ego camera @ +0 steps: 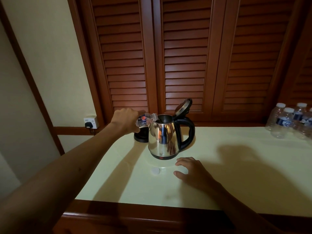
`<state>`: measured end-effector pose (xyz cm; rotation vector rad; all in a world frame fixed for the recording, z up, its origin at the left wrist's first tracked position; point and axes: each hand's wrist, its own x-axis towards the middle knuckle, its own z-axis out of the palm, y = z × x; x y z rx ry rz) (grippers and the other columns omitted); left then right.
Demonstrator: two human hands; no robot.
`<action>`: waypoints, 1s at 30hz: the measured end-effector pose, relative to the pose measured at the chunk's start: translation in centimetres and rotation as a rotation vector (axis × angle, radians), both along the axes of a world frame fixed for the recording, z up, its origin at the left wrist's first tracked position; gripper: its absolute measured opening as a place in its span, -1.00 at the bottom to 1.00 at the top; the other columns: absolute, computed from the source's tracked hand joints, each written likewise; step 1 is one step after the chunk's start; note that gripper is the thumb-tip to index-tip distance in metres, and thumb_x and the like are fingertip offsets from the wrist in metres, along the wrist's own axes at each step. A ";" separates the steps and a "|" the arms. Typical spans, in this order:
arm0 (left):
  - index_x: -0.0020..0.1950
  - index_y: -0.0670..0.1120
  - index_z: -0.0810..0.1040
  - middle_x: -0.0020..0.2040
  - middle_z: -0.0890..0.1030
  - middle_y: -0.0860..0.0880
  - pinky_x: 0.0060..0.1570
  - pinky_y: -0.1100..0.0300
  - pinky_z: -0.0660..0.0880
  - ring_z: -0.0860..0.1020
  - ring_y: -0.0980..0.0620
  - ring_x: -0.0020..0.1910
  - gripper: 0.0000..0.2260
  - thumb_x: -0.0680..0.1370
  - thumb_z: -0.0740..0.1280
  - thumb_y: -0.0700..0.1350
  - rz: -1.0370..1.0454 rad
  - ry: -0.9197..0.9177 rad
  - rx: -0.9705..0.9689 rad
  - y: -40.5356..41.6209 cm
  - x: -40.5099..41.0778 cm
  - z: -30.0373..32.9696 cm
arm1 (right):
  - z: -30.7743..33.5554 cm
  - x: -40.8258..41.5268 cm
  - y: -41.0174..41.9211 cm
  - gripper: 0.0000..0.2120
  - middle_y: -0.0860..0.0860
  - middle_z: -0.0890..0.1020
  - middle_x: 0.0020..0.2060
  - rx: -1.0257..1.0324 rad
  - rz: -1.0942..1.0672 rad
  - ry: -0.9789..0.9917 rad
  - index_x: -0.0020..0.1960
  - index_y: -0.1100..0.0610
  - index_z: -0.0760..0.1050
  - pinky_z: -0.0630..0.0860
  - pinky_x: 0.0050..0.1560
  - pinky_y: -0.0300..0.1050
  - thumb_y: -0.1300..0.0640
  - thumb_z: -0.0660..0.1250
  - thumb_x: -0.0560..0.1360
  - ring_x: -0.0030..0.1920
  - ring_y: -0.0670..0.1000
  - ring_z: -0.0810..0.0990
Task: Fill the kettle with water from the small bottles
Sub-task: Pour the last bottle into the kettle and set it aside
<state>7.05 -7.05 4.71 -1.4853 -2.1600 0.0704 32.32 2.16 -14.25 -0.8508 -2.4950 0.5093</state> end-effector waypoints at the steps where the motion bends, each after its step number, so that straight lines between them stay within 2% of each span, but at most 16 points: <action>1: 0.55 0.16 0.20 0.15 0.60 -0.06 -0.10 0.11 0.51 0.57 -0.06 0.05 -0.30 0.49 0.43 0.14 -0.002 0.007 -0.003 0.1 0.0 0.1 | -0.1 0.0 0.1 -0.56 -0.17 0.52 0.28 0.001 0.000 0.000 0.20 -0.04 0.54 0.35 0.33 -0.10 -0.25 0.28 0.43 0.28 -0.14 0.42; 8: 0.53 0.20 0.23 0.17 0.62 -0.03 -0.02 0.07 0.58 0.58 -0.06 0.06 -0.30 0.45 0.46 0.15 -0.033 0.027 -0.031 0.4 -0.4 0.7 | -0.3 -0.1 0.3 -0.54 -0.18 0.53 0.27 -0.001 -0.008 -0.001 0.19 -0.06 0.54 0.36 0.31 -0.11 -0.28 0.27 0.41 0.27 -0.15 0.42; 24: 0.51 0.21 0.25 0.14 0.60 -0.04 -0.03 0.04 0.59 0.56 -0.05 0.03 -0.34 0.47 0.44 0.13 -0.057 0.072 -0.067 0.6 -0.5 1.3 | 0.2 0.0 -0.2 -0.57 -0.17 0.52 0.28 -0.006 -0.014 0.020 0.21 -0.03 0.55 0.32 0.24 -0.24 -0.22 0.32 0.44 0.26 -0.15 0.43; 30: 0.54 0.21 0.21 0.13 0.59 -0.04 -0.06 0.10 0.56 0.55 -0.04 0.01 -0.32 0.49 0.44 0.11 -0.048 0.079 -0.065 0.5 -0.2 1.5 | 0.1 0.0 -0.2 -0.58 -0.17 0.53 0.27 0.001 -0.017 0.019 0.20 -0.02 0.56 0.31 0.22 -0.27 -0.21 0.32 0.44 0.26 -0.15 0.43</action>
